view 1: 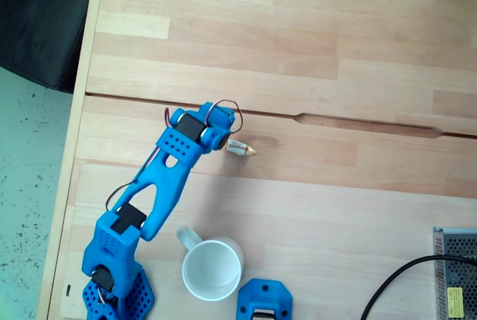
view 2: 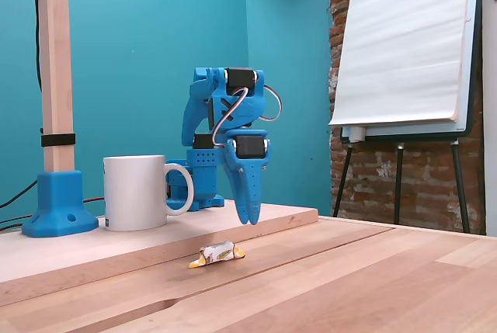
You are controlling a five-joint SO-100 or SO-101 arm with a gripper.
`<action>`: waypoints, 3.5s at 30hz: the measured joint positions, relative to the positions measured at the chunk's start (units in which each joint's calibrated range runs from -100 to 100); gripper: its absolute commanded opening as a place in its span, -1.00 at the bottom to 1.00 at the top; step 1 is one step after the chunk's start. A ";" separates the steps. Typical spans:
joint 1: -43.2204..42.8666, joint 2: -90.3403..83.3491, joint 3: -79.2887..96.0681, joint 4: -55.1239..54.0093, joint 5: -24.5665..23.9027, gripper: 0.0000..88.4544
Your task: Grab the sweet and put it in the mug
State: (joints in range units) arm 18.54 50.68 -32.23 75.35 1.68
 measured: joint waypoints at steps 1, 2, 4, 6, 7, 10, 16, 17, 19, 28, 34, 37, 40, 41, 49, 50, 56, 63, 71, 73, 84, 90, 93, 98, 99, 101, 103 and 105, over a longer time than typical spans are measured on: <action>0.00 0.00 0.00 -0.73 0.00 -0.59; 0.00 0.00 0.00 -1.30 0.00 -0.59; 0.07 0.91 0.00 -1.63 -0.05 -0.59; 0.07 1.73 0.09 -1.63 -0.24 -0.59; 0.07 1.82 0.09 -1.63 -0.34 -0.59; 0.07 1.91 0.09 -1.63 -0.39 -0.59; 0.07 2.00 0.09 -1.63 -3.03 -0.59; 0.07 2.00 0.09 -1.63 -3.86 -0.58; 0.07 2.00 0.09 -1.30 -5.27 -0.59; 0.07 2.09 -1.88 5.61 -5.76 -0.59; 0.07 2.09 -2.24 5.70 -5.76 -0.59; 0.07 2.09 -2.24 5.70 -5.76 -0.59; 1.18 2.09 -2.24 5.70 -5.71 -0.59; 1.92 2.09 -2.24 5.70 -6.01 -0.59; 1.26 2.09 -3.14 5.70 -5.37 -0.58; 0.74 2.09 -3.14 5.70 -5.37 -0.59; -1.33 2.09 -5.02 5.70 -3.71 -0.59; -4.58 2.09 -5.20 5.70 8.01 -0.60; -6.13 2.09 -8.52 5.70 21.93 -0.60; -7.02 2.09 -8.79 5.70 26.28 -0.60; -8.49 2.09 -7.44 15.46 50.11 -0.60; -8.49 2.09 -7.44 19.37 62.86 -0.58; -8.49 2.09 -7.35 19.61 66.72 -0.58; -8.64 2.09 -7.35 20.10 69.01 -0.58; -8.64 2.09 -7.35 20.10 69.26 -0.58; -8.64 2.09 -7.35 20.10 69.40 -0.60; -8.64 2.09 -7.35 20.10 69.40 -0.60; -8.64 2.00 -7.35 20.10 69.40 -0.60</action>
State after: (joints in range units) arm 9.90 52.68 -39.58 95.44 71.09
